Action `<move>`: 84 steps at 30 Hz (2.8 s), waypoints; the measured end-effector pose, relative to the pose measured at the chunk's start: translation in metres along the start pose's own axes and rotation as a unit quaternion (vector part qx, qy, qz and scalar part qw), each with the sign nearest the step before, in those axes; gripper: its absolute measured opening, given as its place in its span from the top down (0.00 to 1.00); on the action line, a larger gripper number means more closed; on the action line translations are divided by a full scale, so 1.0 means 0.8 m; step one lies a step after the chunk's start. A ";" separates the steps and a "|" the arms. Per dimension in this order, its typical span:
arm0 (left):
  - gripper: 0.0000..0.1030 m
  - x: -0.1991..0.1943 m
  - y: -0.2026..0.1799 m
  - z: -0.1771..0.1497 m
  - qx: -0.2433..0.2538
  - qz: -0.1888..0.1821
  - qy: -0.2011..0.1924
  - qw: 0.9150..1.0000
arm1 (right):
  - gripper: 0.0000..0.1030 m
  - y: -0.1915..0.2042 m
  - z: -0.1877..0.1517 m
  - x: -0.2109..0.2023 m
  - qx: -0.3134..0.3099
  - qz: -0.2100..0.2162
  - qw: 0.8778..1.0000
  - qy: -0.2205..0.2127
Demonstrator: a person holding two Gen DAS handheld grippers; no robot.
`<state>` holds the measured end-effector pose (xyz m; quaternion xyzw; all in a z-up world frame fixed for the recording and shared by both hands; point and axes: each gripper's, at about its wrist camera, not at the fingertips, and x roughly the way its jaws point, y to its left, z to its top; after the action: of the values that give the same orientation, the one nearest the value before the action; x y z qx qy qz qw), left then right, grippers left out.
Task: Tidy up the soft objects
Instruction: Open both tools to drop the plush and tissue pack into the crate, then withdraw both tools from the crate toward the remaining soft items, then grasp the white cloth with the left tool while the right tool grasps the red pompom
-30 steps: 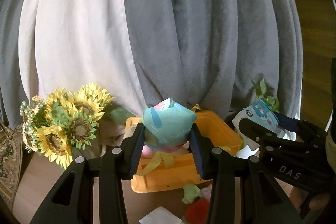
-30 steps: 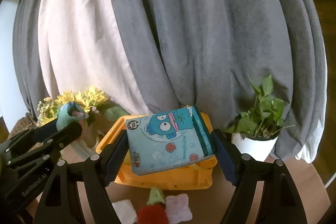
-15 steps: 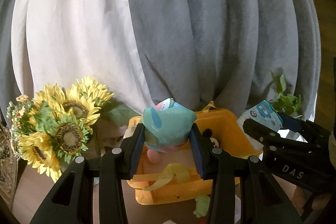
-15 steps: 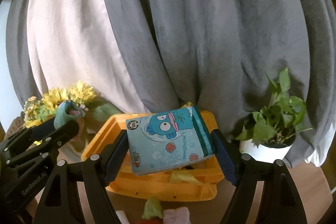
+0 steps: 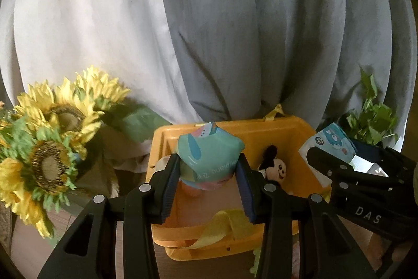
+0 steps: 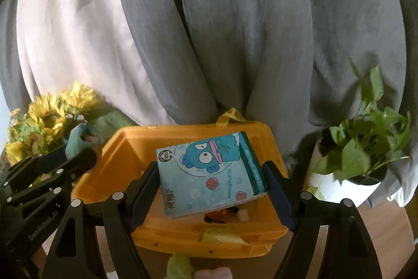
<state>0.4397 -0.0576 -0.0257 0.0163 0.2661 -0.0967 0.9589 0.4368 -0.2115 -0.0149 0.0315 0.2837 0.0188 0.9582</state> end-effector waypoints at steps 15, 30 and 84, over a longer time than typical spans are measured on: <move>0.51 0.053 -0.004 -0.011 0.016 -0.010 0.063 0.998 | 0.22 -0.007 -0.011 0.058 -0.006 -0.011 0.998 0.058; 0.41 -0.002 -0.001 -0.012 0.005 0.000 0.040 0.999 | 0.16 -0.009 -0.011 0.013 0.003 -0.019 0.999 0.031; 0.41 -0.133 0.015 -0.154 0.030 -0.014 0.071 0.997 | 0.16 0.071 -0.134 -0.124 -0.057 0.001 0.998 0.029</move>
<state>0.2903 -0.0168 -0.0770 0.0478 0.3304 -0.1170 0.9353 0.2939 -0.1550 -0.0467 -0.0238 0.3101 0.0371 0.9497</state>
